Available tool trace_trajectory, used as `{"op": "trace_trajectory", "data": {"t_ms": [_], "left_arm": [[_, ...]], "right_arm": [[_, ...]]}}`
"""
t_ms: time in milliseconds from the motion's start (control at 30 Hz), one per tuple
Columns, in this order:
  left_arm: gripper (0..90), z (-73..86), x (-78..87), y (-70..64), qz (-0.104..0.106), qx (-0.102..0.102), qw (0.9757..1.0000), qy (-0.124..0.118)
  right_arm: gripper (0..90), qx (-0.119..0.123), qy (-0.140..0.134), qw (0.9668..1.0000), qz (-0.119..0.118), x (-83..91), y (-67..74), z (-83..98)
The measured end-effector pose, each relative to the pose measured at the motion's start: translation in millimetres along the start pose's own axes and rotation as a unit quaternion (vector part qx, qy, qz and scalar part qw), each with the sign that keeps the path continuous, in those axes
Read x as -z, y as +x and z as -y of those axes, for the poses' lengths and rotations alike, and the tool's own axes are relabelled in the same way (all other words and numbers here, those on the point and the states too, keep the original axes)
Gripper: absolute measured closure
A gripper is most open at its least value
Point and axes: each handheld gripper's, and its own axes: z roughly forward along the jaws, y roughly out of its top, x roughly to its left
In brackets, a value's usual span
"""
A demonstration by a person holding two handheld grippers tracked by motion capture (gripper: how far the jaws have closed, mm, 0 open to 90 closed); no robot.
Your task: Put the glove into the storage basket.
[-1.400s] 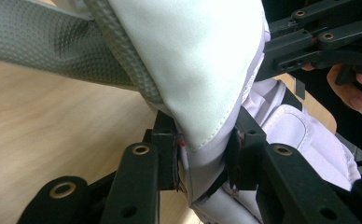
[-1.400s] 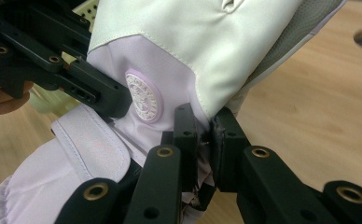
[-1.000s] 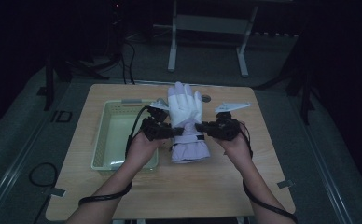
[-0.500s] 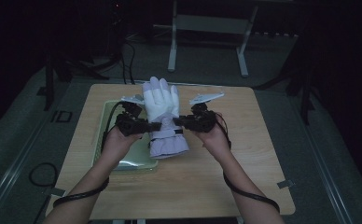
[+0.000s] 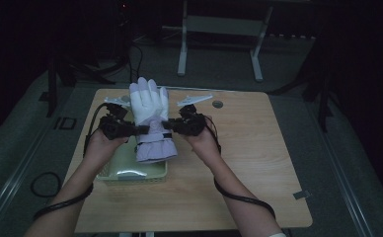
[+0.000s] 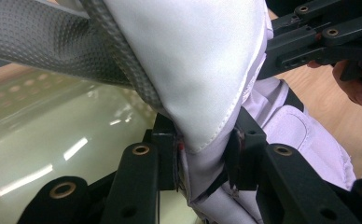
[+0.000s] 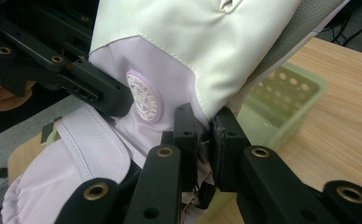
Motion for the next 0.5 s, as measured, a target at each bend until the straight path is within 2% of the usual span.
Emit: {"op": "trace_trajectory", "data": {"t_ms": [133, 233, 400, 500], "left_arm": [[69.0, 6.9, 5.5, 18.6, 0.003, 0.013, 0.9999, 0.006], [69.0, 13.2, 5.3, 27.5, -0.005, 0.015, 0.9998, 0.011], [69.1, 29.3, -3.6, 42.3, -0.001, 0.034, 0.9992, 0.02], [69.0, 37.7, -12.1, 45.4, -0.003, 0.038, 0.9988, 0.029]], "right_arm": [[82.1, -0.007, 0.0, 1.0, -0.003, -18.8, 4.4, -2.8], [82.1, -0.014, 0.003, 0.9999, -0.001, -32.2, 6.9, -1.9], [82.2, -0.015, 0.019, 0.9997, -0.001, -53.4, 8.1, 6.2], [82.2, -0.019, 0.028, 0.9994, 0.002, -62.2, 7.0, 15.4]]}}
